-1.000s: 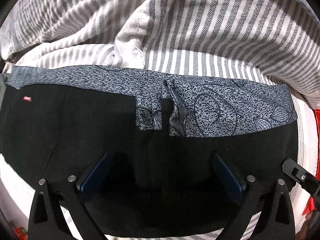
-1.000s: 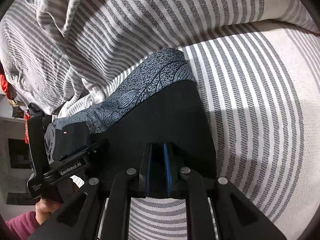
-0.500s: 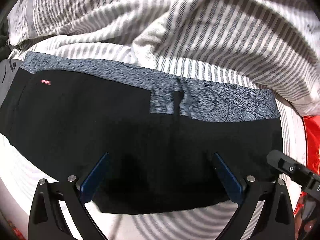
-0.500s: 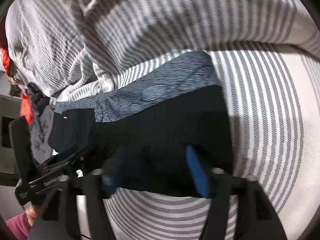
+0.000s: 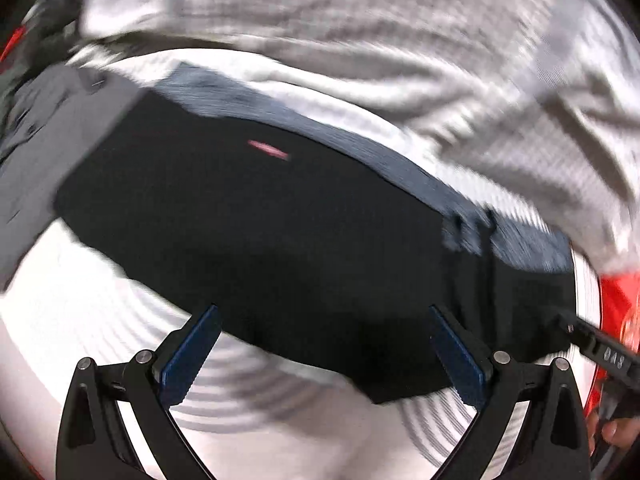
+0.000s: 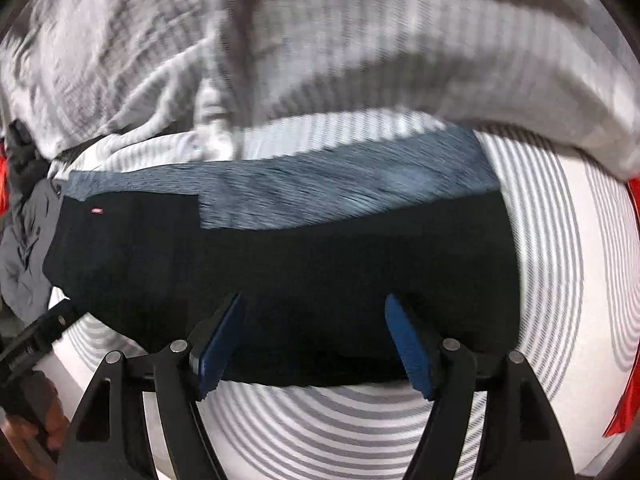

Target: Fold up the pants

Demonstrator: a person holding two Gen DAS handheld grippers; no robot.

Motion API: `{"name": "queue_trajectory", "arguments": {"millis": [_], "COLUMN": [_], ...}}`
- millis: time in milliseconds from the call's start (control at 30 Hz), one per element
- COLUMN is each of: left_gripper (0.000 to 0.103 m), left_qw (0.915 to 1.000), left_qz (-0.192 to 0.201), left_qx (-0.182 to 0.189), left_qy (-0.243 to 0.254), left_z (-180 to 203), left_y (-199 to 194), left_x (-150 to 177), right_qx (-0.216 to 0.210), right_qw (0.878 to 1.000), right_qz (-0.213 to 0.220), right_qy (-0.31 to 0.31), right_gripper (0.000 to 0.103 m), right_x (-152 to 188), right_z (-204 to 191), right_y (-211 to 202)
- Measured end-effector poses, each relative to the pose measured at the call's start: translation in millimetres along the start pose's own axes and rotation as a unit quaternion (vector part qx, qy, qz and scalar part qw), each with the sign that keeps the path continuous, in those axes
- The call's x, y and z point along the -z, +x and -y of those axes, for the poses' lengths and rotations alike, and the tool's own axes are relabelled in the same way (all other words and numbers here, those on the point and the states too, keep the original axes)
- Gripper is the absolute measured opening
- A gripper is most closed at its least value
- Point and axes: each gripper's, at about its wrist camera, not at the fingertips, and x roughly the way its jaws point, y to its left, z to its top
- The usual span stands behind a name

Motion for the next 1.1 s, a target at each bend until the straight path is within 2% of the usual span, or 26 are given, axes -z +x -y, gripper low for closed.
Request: {"name": "queue_trajectory", "arguments": {"millis": [100,200,267,367,433,533,567,600,700,733,800,833,867,933,1000,1100], "left_gripper": [0.102,0.102,0.102,0.102,0.102,0.101,0.097,0.089,0.086,0.079,0.075,0.075,0.075,0.065,0.065,0.046], "left_qw": [0.9982,0.9940,0.9909,0.9868,0.9838,0.9789,0.9763,0.9753,0.9730,0.9728,0.9726,0.9720,0.9713,0.9706,0.9697,0.9687], "left_qz": [0.025,0.038,0.043,0.053,0.054,0.051,0.051,0.048,0.039,0.038,0.033,0.032,0.032,0.029,0.024,0.025], "left_qx": [-0.011,-0.023,-0.027,-0.026,-0.019,0.003,0.013,0.017,0.034,0.037,0.049,0.054,0.058,0.065,0.067,0.074], "left_qy": [-0.054,-0.101,-0.125,-0.151,-0.170,-0.198,-0.210,-0.215,-0.225,-0.225,-0.225,-0.227,-0.228,-0.230,-0.233,-0.235], "left_z": [-43.2,-82.4,-101.2,-129.9,-146.1,-164.9,-168.8,-171.7,-178.2,-179.5,-180.4,-181.0,-181.7,-182.6,-182.8,-186.1], "left_y": [-11.3,-12.8,-13.1,-14.2,-11.4,-6.9,-0.2,3.5,16.9,19.5,25.6,27.3,28.8,31.5,32.9,35.1], "left_x": [-12.0,-21.8,-25.0,-25.4,-24.8,-24.2,-26.4,-28.0,-34.4,-36.1,-40.4,-41.7,-42.9,-46.0,-48.0,-49.7], "right_qx": [-0.002,-0.001,-0.004,-0.001,-0.002,0.011,0.014,0.018,0.033,0.037,0.036,0.033,0.022,-0.003,-0.026,-0.060], "right_qw": [1.000,0.998,0.999,0.998,0.996,0.996,0.996,0.996,0.995,0.994,0.994,0.995,0.996,0.997,0.996,0.994], "right_qz": [-0.007,-0.062,-0.035,-0.054,-0.068,-0.074,-0.073,-0.072,-0.068,-0.067,-0.063,-0.060,-0.059,-0.062,-0.062,-0.059], "right_qy": [-0.019,0.008,-0.008,-0.040,-0.057,-0.055,-0.054,-0.055,-0.071,-0.075,-0.076,-0.073,-0.068,-0.054,-0.050,-0.064], "right_gripper": [0.077,0.080,0.090,0.098,0.102,0.103,0.103,0.103,0.103,0.102,0.094,0.087,0.074,0.065,0.065,0.065], "right_x": [-6.0,-1.2,0.6,0.1,-2.2,-3.8,-4.2,-2.8,-1.0,-1.1,-0.8,-1.7,-3.3,-10.5,-18.5,-31.4], "right_z": [-24.2,-25.2,-30.0,-39.3,-44.3,-48.9,-51.3,-51.9,-62.6,-67.0,-69.9,-71.3,-72.5,-75.8,-85.6,-111.0], "right_y": [11.4,50.2,49.3,55.8,60.2,62.5,63.3,63.3,66.5,67.1,63.1,59.2,55.9,49.4,44.7,38.8]}}
